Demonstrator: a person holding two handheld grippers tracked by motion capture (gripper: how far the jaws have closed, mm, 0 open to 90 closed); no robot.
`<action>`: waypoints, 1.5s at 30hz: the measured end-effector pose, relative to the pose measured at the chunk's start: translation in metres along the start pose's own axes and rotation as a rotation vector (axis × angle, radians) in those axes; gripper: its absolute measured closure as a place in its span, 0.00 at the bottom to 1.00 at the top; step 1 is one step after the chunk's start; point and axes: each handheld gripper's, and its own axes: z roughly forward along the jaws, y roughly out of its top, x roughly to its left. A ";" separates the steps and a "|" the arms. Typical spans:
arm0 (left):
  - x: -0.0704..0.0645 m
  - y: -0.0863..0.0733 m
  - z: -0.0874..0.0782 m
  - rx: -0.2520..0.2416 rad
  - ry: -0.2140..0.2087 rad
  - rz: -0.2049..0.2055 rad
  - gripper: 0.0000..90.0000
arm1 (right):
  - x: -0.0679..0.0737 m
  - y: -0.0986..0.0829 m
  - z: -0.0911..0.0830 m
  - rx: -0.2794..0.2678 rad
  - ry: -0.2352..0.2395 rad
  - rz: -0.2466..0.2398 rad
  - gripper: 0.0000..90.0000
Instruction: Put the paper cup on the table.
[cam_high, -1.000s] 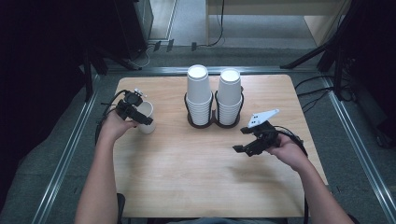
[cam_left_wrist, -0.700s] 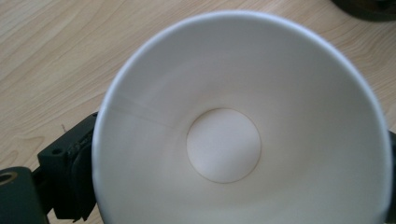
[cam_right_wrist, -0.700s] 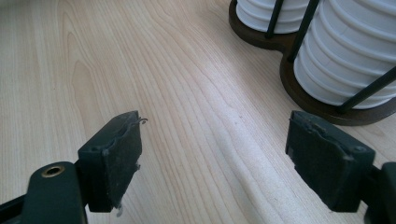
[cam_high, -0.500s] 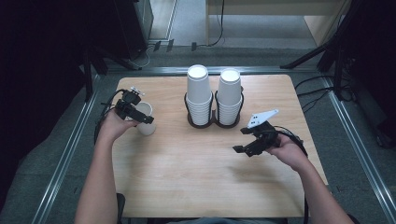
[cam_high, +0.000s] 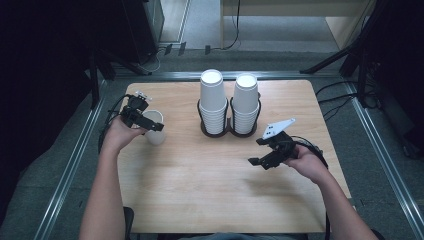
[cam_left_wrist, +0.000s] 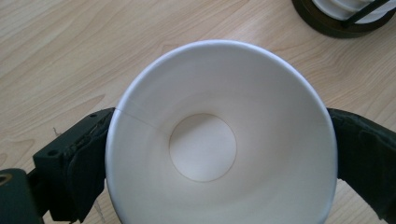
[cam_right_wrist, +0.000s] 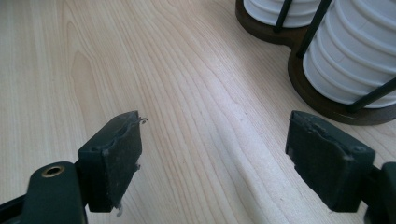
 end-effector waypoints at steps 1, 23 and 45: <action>0.000 0.000 -0.001 0.001 -0.001 0.004 0.00 | 0.000 0.000 0.001 0.005 -0.004 -0.006 0.21; 0.002 0.001 -0.026 -0.069 -0.032 -0.016 0.00 | 0.000 -0.001 0.000 0.010 -0.005 -0.009 0.21; -0.017 0.014 -0.049 -0.142 -0.119 -0.015 0.00 | -0.001 -0.001 -0.001 0.011 -0.001 -0.008 0.21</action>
